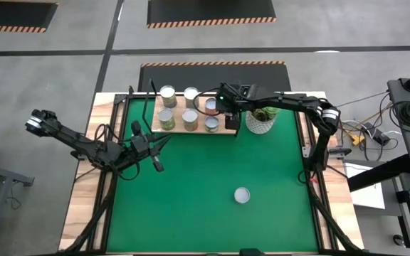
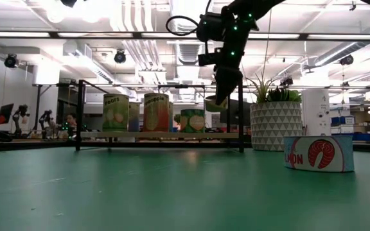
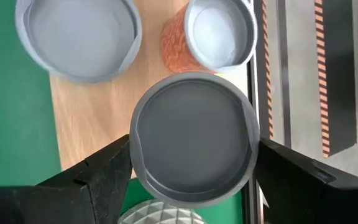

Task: Pick and place cans onto a shelf
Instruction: Put the canned tuna on the shelf

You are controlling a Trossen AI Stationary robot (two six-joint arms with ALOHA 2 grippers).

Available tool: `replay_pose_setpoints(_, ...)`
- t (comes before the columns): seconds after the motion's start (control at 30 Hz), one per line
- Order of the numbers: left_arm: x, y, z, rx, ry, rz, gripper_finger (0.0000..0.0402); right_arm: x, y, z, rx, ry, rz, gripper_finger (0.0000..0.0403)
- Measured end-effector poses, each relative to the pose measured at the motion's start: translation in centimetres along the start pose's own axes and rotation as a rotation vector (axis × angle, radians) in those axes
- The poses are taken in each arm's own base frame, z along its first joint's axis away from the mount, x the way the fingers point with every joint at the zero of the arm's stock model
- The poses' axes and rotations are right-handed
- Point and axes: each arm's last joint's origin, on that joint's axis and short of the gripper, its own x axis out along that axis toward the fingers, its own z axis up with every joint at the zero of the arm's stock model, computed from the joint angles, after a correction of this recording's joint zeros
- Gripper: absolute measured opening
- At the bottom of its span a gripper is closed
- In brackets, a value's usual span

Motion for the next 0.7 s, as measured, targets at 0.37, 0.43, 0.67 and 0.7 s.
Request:
replay_pose_setpoints(0.37,0.0,0.0,0.0,0.000,0.000,0.000,0.0020,1.4,0.5,-0.7,0.005,0.001,0.002,0.0290)
replay_pose_setpoints(0.43,0.0,0.0,0.0,0.000,0.000,0.000,0.0020,1.6,0.6,-0.8,0.005,0.002,0.000,0.0290)
replay_pose_setpoints(0.67,0.0,0.0,0.0,0.000,0.000,0.000,0.0020,1.7,0.7,-0.8,0.007,-0.008,-0.004,0.0290)
replay_pose_setpoints(0.7,0.0,0.0,0.0,0.000,0.000,0.000,0.0020,1.7,0.7,-0.8,0.007,-0.008,-0.004,0.0290)
